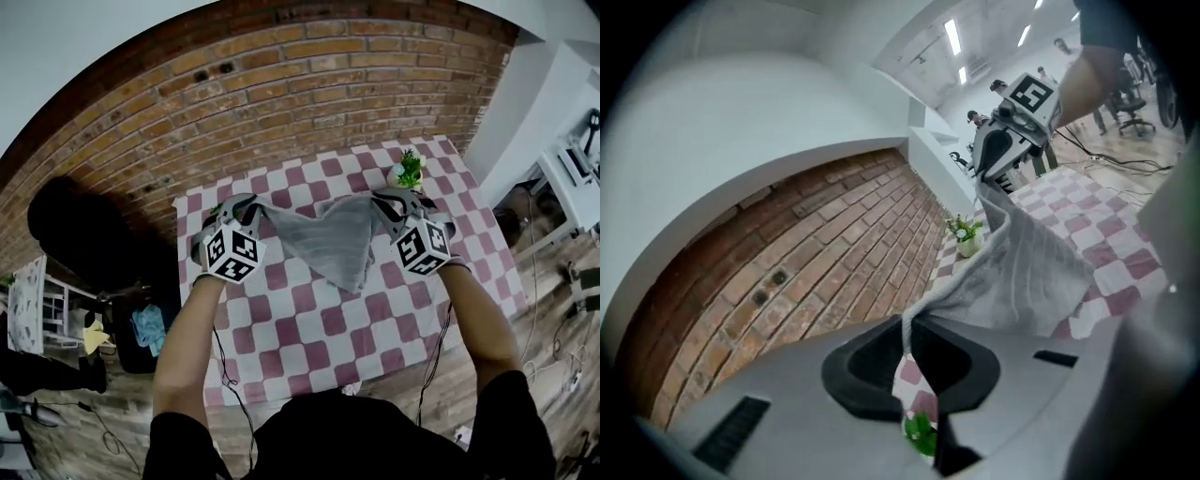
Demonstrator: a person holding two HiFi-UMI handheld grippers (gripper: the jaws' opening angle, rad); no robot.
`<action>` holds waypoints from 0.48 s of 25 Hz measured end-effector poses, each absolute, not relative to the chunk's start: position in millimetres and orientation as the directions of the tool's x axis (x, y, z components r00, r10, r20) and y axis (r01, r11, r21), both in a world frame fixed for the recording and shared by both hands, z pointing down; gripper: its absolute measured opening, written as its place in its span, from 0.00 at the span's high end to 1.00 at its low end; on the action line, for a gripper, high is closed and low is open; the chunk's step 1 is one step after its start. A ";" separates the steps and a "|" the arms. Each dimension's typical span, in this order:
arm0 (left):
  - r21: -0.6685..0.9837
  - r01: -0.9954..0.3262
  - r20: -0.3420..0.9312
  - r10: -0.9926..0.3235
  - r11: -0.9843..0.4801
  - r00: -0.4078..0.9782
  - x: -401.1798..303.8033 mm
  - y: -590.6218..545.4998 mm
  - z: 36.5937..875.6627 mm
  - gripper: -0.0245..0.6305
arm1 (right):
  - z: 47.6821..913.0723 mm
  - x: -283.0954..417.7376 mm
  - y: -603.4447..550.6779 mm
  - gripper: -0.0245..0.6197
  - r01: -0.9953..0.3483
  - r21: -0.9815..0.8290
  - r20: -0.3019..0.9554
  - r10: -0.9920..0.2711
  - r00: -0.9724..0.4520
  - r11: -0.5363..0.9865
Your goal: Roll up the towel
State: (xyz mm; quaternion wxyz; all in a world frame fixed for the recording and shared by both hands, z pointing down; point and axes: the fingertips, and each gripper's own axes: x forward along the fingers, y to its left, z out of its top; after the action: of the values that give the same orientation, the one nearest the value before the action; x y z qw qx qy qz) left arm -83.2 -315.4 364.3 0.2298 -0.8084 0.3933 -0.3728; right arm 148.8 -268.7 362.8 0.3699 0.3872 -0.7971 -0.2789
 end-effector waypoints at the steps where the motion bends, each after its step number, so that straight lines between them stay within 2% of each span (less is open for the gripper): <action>1: -0.665 -0.456 0.433 -0.803 -0.592 0.410 -82.7 -335.0 353.8 0.92 | 353.3 149.1 -289.7 0.94 -0.413 0.730 0.380 -0.826 -0.416 0.544; 8: -0.724 -0.464 0.408 -0.860 -0.510 0.307 -106.6 -460.3 224.3 0.92 | 219.6 157.7 -424.4 0.93 -0.460 0.778 0.309 -0.898 -0.312 0.427; 12: -0.817 -0.445 0.277 -0.926 -0.367 0.255 -116.0 -490.3 111.6 0.92 | 106.5 147.3 -461.2 0.93 -0.491 0.833 0.125 -0.951 -0.282 0.255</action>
State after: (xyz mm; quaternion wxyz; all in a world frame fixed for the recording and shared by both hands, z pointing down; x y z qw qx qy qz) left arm -116.0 -490.3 111.6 0.3091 -0.7293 0.4702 -0.3892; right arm 147.3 -461.2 106.5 0.3292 0.5006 -0.7205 -0.3492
